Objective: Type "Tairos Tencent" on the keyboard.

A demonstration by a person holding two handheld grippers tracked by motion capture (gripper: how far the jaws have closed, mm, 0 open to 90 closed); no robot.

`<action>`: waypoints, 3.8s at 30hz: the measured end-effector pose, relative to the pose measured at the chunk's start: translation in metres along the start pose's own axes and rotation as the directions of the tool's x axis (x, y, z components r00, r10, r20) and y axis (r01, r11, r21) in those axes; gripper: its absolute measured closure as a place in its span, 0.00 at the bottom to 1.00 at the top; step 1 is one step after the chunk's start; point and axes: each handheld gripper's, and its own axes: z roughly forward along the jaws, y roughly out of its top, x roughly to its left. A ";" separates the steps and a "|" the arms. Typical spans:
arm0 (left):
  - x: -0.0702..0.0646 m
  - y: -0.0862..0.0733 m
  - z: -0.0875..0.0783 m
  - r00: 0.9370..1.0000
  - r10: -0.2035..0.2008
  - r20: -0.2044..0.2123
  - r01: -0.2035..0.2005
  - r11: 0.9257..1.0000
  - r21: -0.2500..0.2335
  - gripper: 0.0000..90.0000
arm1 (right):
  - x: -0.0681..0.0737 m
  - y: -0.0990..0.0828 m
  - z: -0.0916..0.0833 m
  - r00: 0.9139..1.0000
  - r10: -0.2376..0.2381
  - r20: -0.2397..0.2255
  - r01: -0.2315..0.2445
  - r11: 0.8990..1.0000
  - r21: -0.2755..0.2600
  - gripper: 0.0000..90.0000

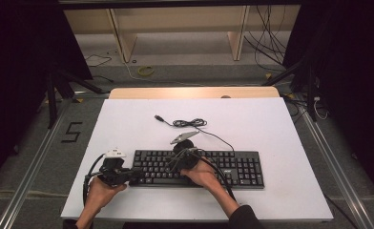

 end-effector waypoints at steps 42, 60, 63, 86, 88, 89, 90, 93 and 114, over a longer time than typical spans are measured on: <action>-0.008 0.033 0.015 0.999 0.031 0.016 -0.031 0.998 -0.054 0.43 | -0.008 -0.033 -0.058 0.998 0.060 -0.017 -0.061 0.990 -0.127 0.43; -0.013 0.049 0.037 0.998 0.064 0.019 -0.064 0.998 0.026 0.88 | -0.004 -0.048 -0.069 0.998 0.056 -0.032 -0.060 0.988 -0.143 0.40; -0.015 0.051 0.040 0.997 0.074 0.016 -0.074 0.997 0.037 0.93 | -0.003 -0.050 -0.071 0.998 0.050 -0.030 -0.054 0.988 -0.147 0.40; -0.015 0.049 0.051 0.997 0.074 -0.013 -0.073 0.993 0.089 0.99 | -0.002 -0.053 -0.074 0.998 0.049 -0.026 -0.053 0.988 -0.145 0.40; -0.015 0.049 0.050 0.997 0.071 -0.009 -0.070 0.994 0.086 0.99 | -0.002 -0.053 -0.074 0.998 0.049 -0.026 -0.052 0.988 -0.144 0.40; -0.015 0.050 0.049 0.998 0.065 -0.008 -0.064 0.995 0.078 0.99 | -0.002 -0.053 -0.074 0.998 0.049 -0.026 -0.052 0.988 -0.145 0.40; -0.015 0.050 0.047 0.998 0.065 -0.003 -0.065 0.995 0.074 0.99 | -0.002 -0.053 -0.074 0.998 0.048 -0.026 -0.052 0.988 -0.144 0.40; -0.017 0.052 0.043 0.999 0.050 0.008 -0.051 0.997 0.057 0.97 | -0.003 -0.053 -0.074 0.998 0.049 -0.027 -0.052 0.988 -0.146 0.40; -0.015 0.053 0.027 0.997 0.027 0.068 -0.027 1.000 -0.004 0.63 | -0.004 -0.055 -0.071 0.999 0.051 -0.020 -0.053 0.989 -0.139 0.40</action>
